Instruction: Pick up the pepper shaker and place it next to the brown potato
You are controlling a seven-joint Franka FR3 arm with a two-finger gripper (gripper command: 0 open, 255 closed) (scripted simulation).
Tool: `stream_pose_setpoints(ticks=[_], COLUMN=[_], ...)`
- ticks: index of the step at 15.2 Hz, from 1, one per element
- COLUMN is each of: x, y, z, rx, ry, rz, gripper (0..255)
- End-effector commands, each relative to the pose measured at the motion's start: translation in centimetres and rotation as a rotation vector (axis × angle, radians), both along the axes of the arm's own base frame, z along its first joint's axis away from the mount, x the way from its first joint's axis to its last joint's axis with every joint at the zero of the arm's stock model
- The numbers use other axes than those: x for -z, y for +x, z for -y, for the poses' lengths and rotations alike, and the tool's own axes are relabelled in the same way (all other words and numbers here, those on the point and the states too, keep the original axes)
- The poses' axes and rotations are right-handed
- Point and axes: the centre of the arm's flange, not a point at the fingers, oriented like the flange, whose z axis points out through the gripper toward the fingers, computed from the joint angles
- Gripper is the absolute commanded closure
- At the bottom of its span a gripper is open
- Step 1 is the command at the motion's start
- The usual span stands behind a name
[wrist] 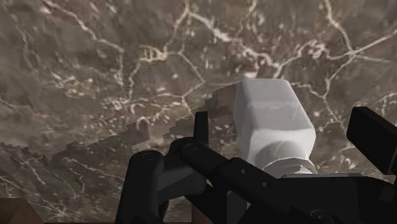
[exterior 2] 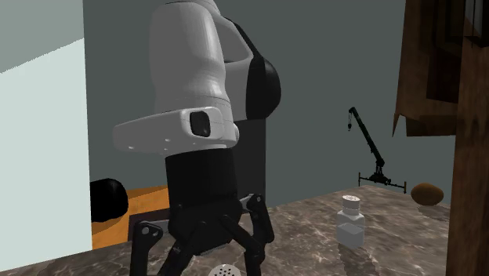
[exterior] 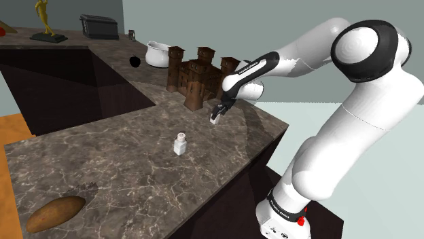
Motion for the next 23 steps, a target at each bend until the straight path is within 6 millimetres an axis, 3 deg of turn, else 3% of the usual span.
stream_pose_setpoints(ticks=[1,7,8,17,23], x=[0.3,0.3,0.3,0.3,-2.9], y=[0.1,0.1,0.1,0.1,0.1], z=[0.0,0.0,0.0,0.0,0.0], rx=[0.000,0.000,0.000,0.000,0.000], ry=[0.000,0.000,0.000,0.000,0.000], rz=[0.001,0.001,0.001,0.001,0.001], gripper=[0,0,255,255,255])
